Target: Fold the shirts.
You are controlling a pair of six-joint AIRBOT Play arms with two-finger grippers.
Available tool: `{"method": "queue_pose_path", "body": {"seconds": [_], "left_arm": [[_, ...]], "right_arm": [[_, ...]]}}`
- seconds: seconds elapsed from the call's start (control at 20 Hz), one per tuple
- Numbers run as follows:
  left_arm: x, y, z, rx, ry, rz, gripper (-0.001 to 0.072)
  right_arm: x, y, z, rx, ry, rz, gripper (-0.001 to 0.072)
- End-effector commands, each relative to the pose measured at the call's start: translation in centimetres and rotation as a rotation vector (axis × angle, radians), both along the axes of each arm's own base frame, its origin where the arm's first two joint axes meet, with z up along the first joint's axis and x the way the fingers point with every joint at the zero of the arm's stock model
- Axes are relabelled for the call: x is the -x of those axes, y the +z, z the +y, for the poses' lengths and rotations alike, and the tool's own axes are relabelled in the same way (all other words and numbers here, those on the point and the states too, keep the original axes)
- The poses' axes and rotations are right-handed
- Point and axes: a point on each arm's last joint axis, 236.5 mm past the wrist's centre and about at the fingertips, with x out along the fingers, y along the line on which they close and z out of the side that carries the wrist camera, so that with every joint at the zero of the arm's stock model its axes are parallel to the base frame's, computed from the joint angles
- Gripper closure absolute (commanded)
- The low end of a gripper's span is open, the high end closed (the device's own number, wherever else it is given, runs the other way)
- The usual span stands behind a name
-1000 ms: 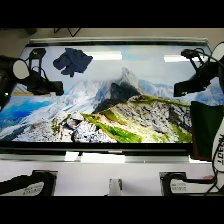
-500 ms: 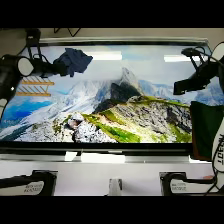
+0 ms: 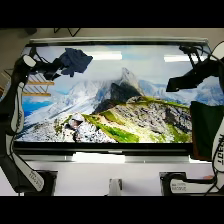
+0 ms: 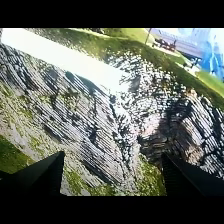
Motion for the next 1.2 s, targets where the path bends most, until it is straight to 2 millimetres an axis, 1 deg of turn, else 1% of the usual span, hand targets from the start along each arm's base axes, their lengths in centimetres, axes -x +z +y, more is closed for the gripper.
{"method": "queue_pose_path", "body": {"seconds": [0.0,0.05,0.2,0.4,0.45,0.55,0.65,0.7,0.75,0.8,0.85,0.9,0.95,1.0,1.05,1.1,1.15], "left_arm": [[-2.6,-3.2,-0.5,0.148,0.086,-0.035,0.0036],[-3.3,-3.7,-0.4,0.158,0.11,-0.054,0.0037],[-5.2,-4.4,-0.3,0.207,0.186,-0.115,0.0038],[-6.2,-5.7,-0.8,0.208,0.22,-0.142,0.0046],[-6.4,-6.0,-0.8,0.216,0.237,-0.145,0.0076],[-6.9,-6.2,-0.4,0.232,0.279,-0.16,0.0161],[-7.5,-5.8,0.3,0.228,0.31,-0.196,0.0306],[-7.8,-5.6,0.7,0.224,0.325,-0.214,0.0351],[-8.0,-5.6,1.0,0.221,0.335,-0.225,0.0439],[-8.0,-5.7,1.2,0.22,0.34,-0.226,0.058],[-8.0,-5.9,1.3,0.22,0.341,-0.221,0.064],[-7.9,-5.9,1.3,0.222,0.337,-0.215,0.0674],[-7.8,-5.7,1.1,0.229,0.328,-0.21,0.0675],[-7.7,-4.9,0.8,0.224,0.309,-0.215,0.0676],[-7.7,-2.8,0.4,0.18,0.257,-0.257,0.0676],[-7.7,0.5,-0.1,0.105,0.187,-0.335,0.0676],[-7.5,5.2,-0.7,0.013,0.104,-0.438,0.0677]], "right_arm": [[-0.8,0.7,1.7,-0.075,0.007,-0.039,0.0112],[-0.9,0.8,1.9,-0.083,0.008,-0.044,0.0131],[-1.1,1.0,2.4,-0.107,0.011,-0.051,0.013],[-1.7,1.2,2.4,-0.112,-0.005,-0.077,0.0129],[-1.8,1.3,2.5,-0.118,-0.012,-0.077,0.013],[-1.7,1.3,2.6,-0.122,-0.013,-0.075,0.013],[-1.8,1.3,2.6,-0.122,-0.014,-0.076,0.013],[-1.8,1.3,2.6,-0.122,-0.015,-0.076,0.013],[-1.7,1.3,2.6,-0.125,-0.023,-0.072,0.013],[-1.7,1.3,2.6,-0.128,-0.026,-0.068,0.013],[-1.5,1.3,2.8,-0.132,-0.023,-0.061,0.013],[-1.3,1.2,2.8,-0.132,-0.02,-0.053,0.013],[-1.2,1.2,2.8,-0.131,-0.018,-0.049,0.013],[-1.2,1.2,2.8,-0.13,-0.017,-0.05,0.013],[-1.4,1.3,2.7,-0.129,-0.018,-0.059,0.013],[-1.8,1.4,2.7,-0.129,-0.023,-0.076,0.013],[-2.3,1.6,2.6,-0.129,-0.029,-0.1,0.013]]}}
